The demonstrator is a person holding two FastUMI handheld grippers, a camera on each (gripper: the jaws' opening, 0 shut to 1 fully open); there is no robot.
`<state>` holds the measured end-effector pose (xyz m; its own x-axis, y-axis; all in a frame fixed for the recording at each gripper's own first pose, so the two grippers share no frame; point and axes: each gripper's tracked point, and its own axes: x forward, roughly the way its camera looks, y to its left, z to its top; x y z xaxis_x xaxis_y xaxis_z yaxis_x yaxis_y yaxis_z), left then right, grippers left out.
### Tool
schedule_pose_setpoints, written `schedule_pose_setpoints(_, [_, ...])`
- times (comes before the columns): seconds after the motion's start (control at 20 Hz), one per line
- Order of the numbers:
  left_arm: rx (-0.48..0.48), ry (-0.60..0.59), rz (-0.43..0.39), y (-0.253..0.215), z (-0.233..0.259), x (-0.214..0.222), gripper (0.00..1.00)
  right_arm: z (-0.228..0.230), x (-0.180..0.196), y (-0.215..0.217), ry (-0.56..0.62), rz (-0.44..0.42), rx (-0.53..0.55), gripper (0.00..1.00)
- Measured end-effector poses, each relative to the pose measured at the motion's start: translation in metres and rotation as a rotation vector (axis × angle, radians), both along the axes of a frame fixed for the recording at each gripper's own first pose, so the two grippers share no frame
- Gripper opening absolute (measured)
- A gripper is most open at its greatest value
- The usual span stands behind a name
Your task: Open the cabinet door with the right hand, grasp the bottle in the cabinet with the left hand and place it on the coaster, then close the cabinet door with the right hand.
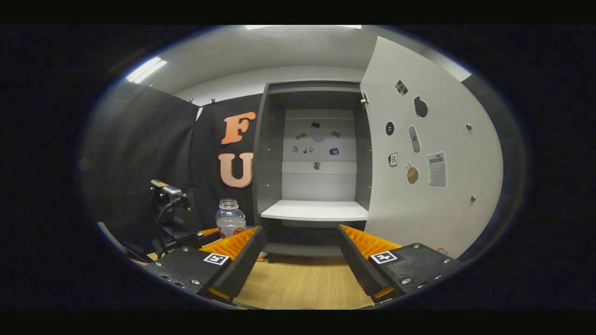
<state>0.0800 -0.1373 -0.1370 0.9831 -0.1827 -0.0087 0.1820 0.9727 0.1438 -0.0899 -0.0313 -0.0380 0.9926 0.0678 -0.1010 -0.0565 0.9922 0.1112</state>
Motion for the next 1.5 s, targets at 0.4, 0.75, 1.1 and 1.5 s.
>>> schedule_pose_setpoints(0.4, [0.053, 0.064, 0.027, 0.05, -0.101, -0.036, 0.83, -0.027, 0.01, 0.048, 0.086, 0.024, -0.031, 0.94])
schedule_pose_setpoints(0.75, [-0.001, 0.203, 0.039, 0.079, -0.182, -0.031, 0.83, -0.043, 0.015, 0.087, 0.143, 0.025, -0.072, 0.94])
schedule_pose_setpoints(1.1, [-0.023, 0.284, 0.036, 0.082, -0.212, -0.032, 0.83, -0.044, 0.011, 0.105, 0.161, 0.023, -0.07, 0.95])
schedule_pose_setpoints(1.5, [-0.031, 0.341, 0.045, 0.087, -0.213, -0.047, 0.84, -0.045, 0.008, 0.107, 0.171, 0.025, -0.059, 0.95])
